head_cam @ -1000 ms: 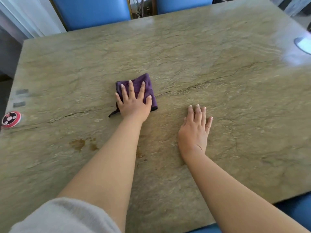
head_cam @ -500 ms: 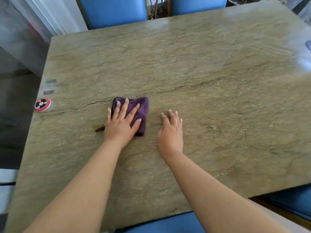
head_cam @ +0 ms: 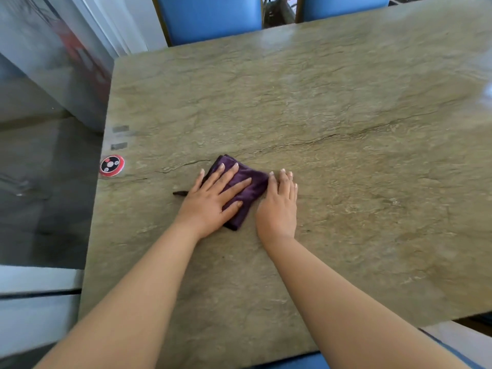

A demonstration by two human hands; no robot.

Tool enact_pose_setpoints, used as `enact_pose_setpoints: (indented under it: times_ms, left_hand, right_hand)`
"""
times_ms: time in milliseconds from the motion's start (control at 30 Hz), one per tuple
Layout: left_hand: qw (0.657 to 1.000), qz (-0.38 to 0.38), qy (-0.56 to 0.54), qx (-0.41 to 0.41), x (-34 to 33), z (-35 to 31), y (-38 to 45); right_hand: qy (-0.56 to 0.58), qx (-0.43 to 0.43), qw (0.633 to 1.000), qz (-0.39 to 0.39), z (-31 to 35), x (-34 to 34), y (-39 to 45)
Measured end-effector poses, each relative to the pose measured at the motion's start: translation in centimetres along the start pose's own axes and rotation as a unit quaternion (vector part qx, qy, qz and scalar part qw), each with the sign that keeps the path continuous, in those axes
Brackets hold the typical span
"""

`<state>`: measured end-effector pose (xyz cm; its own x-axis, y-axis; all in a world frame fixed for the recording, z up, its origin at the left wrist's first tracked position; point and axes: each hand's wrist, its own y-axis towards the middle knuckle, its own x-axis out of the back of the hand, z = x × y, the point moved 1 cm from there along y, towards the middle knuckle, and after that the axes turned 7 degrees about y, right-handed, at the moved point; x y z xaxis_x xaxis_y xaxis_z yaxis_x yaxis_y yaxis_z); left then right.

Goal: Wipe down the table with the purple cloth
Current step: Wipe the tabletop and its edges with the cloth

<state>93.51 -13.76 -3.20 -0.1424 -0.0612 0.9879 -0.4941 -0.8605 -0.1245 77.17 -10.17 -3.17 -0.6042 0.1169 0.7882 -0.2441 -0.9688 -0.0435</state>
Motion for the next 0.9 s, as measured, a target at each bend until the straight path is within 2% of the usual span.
enact_pose_setpoints:
  times_ms: [100, 300, 467, 533, 633, 733, 833, 900]
  left_hand:
    - [0.999, -0.007, -0.021, 0.047, 0.6, 1.1, 4.5]
    - [0.993, 0.024, -0.049, 0.103, 1.5, 3.3, 11.3]
    - [0.963, 0.041, -0.072, 0.257, 0.3, 7.0, 8.3]
    - [0.955, 0.022, -0.077, 0.284, -0.1, 6.6, 5.3]
    - [0.96, 0.006, -0.074, 0.268, -0.5, 3.2, 0.1]
    - [0.978, -0.033, -0.06, 0.194, -1.3, -0.2, -5.7]
    - [0.99, -0.025, -0.048, 0.13, -2.0, 1.3, -8.9]
    - [0.986, -0.017, -0.037, 0.161, -2.0, 4.5, -8.5]
  right_hand:
    - [-0.061, -0.016, 0.998, -0.028, 0.6, -1.4, 0.0]
    - [-0.097, -0.013, 0.993, -0.067, 0.8, -2.4, 0.3]
    - [-0.111, -0.019, 0.992, -0.049, 0.7, -2.2, 0.3]
    - [-0.112, -0.019, 0.993, -0.043, 0.9, -2.1, 0.3]
    - [-0.113, -0.015, 0.993, -0.038, 1.4, -1.9, -0.1]
    - [-0.079, 0.0, 0.997, -0.017, 2.7, -2.2, -1.0]
    - [-0.037, 0.058, 0.997, 0.037, 5.1, -3.7, -2.7]
    - [-0.044, 0.086, 0.995, 0.04, 5.6, -4.4, -3.2]
